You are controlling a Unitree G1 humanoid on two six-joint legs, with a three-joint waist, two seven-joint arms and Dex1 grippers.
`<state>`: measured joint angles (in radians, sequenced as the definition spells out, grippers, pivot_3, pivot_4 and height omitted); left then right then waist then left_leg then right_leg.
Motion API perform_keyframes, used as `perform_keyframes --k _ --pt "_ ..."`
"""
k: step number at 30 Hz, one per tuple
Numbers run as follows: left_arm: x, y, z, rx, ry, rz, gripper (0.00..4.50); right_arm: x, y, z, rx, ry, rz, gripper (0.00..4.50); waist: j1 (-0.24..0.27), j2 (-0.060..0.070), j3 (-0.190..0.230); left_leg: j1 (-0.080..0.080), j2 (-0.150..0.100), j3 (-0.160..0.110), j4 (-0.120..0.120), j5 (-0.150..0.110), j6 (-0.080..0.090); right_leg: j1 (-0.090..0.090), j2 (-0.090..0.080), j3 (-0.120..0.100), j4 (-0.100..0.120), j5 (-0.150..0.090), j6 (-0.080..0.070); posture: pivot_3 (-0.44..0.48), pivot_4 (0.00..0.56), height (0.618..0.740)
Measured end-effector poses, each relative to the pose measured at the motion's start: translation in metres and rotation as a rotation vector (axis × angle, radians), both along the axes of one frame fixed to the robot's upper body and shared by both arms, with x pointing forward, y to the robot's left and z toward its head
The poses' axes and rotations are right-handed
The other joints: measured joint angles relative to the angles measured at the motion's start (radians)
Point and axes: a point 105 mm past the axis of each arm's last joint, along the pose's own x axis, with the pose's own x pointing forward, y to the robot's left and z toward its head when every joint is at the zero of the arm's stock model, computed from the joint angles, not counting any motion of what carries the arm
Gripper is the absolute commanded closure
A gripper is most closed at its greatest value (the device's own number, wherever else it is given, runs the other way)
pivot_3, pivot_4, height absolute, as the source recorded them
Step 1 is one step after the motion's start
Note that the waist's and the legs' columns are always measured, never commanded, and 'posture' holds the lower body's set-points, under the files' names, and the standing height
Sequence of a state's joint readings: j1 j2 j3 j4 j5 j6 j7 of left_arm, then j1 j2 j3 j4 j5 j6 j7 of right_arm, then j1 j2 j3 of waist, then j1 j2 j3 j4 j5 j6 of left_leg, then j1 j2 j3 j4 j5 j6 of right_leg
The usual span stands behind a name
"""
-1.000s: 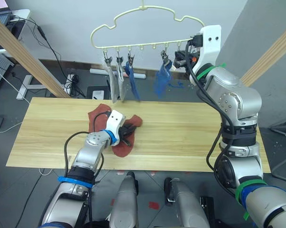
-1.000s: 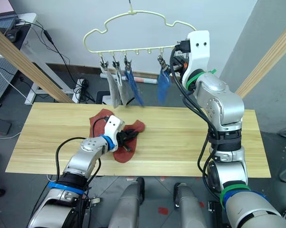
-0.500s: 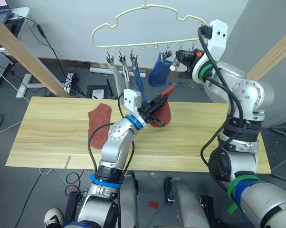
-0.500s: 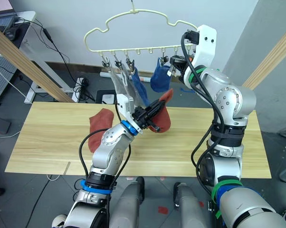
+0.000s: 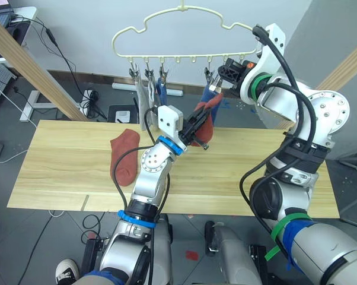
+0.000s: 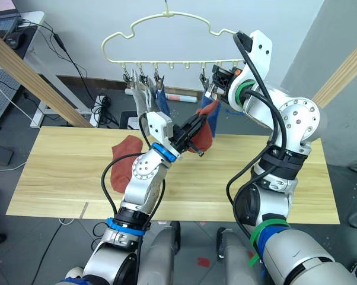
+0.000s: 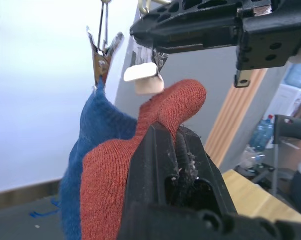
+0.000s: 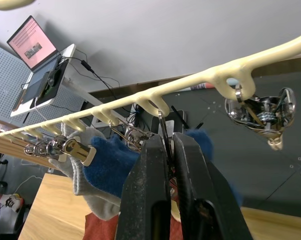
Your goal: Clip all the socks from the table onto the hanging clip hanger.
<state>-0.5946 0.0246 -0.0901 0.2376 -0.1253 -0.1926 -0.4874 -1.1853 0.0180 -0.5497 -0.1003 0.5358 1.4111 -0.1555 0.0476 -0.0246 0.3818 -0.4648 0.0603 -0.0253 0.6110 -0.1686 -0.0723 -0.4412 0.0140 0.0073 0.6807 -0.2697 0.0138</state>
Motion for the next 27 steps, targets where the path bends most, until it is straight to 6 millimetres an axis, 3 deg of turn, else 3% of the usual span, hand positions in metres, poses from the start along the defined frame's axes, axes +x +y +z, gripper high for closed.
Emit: perform_keyframes --k 12,24,27 --pt "-0.001 0.012 0.011 0.055 -0.146 0.112 4.47 0.001 -0.004 0.002 0.011 0.003 -0.019 4.50 0.000 0.000 0.000 0.000 0.000 0.000 0.000 0.000 0.000 0.000 0.000 0.000 0.000 0.000 0.000 0.019 0.414 0.740" --pt "-0.004 0.007 0.013 0.071 -0.186 0.124 4.47 -0.002 0.003 -0.001 0.033 0.039 0.003 4.50 -0.001 0.000 0.000 0.000 0.000 0.000 0.000 0.000 0.000 0.000 0.000 0.000 0.000 0.000 0.000 0.022 0.415 0.740" --pt "-0.004 0.007 0.013 0.072 -0.186 0.132 4.50 -0.002 0.003 -0.002 0.033 0.043 0.003 3.62 -0.001 0.000 0.000 0.000 0.000 0.000 0.000 0.000 0.000 0.000 0.000 0.000 0.000 0.000 0.000 0.022 0.415 0.740"
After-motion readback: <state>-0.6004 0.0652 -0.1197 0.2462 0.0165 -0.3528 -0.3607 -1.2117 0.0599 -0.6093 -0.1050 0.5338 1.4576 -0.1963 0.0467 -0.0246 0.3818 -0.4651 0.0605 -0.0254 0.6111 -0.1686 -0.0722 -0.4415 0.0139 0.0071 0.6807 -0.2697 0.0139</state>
